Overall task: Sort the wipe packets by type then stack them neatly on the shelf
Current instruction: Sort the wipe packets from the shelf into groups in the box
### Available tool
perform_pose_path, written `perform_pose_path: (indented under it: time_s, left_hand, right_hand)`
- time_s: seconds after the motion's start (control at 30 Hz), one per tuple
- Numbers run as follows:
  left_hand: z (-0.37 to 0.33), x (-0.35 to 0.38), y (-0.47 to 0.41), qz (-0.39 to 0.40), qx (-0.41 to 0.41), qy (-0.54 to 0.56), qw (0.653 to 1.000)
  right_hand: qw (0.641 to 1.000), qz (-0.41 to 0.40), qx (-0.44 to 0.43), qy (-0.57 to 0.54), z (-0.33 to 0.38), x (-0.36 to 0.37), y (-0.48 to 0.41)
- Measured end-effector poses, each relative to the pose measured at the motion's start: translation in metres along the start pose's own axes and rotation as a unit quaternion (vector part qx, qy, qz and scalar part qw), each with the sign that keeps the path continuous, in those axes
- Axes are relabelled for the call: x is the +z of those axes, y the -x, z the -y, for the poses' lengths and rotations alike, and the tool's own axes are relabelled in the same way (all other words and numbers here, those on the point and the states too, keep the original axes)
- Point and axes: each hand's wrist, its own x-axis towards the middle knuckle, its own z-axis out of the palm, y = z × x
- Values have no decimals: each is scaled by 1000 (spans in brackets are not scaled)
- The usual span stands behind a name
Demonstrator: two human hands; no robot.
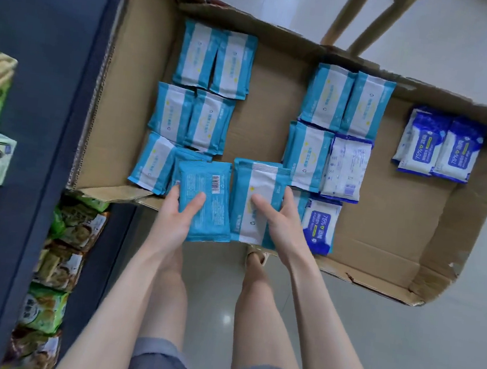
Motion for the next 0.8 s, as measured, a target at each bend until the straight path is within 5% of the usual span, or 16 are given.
perform_pose_path:
  time_s: [0.27, 0.53, 0.8]
  left_hand:
    - [-26, -99, -75, -9, 30, -163, 986]
    - [-7, -135, -151, 7, -30, -305, 952]
    - [18, -132, -155, -8, 23, -426, 904]
  right_hand:
    - [996, -72, -2, 50, -38, 122, -58]
    - [986, -136, 40, 83, -71, 166, -110]
    - [934, -193, 6, 300, -91, 176, -123]
